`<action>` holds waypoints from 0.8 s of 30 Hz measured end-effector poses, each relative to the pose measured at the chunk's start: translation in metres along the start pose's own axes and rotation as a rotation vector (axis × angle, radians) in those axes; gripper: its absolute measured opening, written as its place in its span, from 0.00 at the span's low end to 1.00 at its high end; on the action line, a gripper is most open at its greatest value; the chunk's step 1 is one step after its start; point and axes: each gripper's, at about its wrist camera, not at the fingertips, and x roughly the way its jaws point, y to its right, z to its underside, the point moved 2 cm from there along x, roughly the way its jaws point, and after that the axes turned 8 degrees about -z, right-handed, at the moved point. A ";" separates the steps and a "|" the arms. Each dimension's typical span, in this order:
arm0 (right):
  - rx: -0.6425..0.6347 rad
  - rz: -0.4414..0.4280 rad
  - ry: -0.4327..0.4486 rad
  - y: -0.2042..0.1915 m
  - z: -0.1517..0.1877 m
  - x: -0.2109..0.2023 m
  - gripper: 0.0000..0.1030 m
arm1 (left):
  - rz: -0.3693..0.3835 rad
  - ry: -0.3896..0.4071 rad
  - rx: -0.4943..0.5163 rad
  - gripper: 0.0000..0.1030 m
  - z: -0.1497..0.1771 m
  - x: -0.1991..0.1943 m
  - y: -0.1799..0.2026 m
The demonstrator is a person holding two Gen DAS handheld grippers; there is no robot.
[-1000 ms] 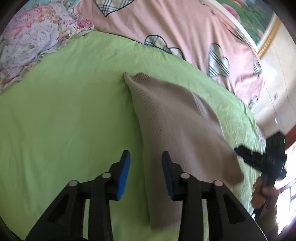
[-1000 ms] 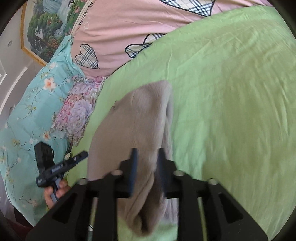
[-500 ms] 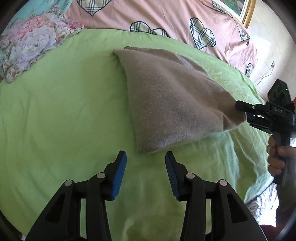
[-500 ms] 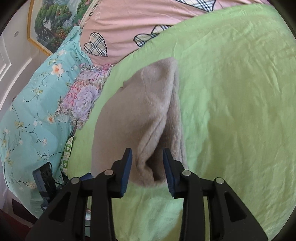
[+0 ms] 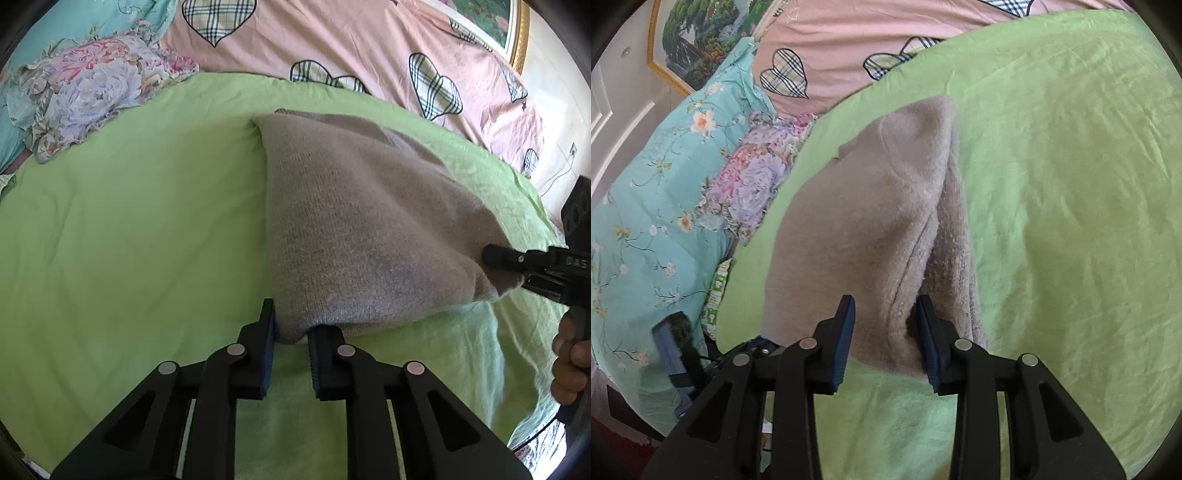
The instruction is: Fold small clothes
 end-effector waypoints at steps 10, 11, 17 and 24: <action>-0.152 0.067 0.081 -0.023 -0.027 -0.048 0.05 | 0.042 -0.050 0.017 0.08 -0.005 -0.003 0.002; -0.139 0.089 0.062 -0.014 -0.023 -0.043 0.05 | 0.046 -0.059 0.017 0.08 -0.005 -0.002 0.002; -0.063 0.185 -0.030 0.030 0.005 -0.009 0.05 | 0.093 -0.111 -0.016 0.09 -0.002 0.005 -0.007; -0.067 0.212 -0.042 0.029 0.005 -0.007 0.08 | 0.140 -0.142 -0.024 0.09 -0.002 0.006 -0.013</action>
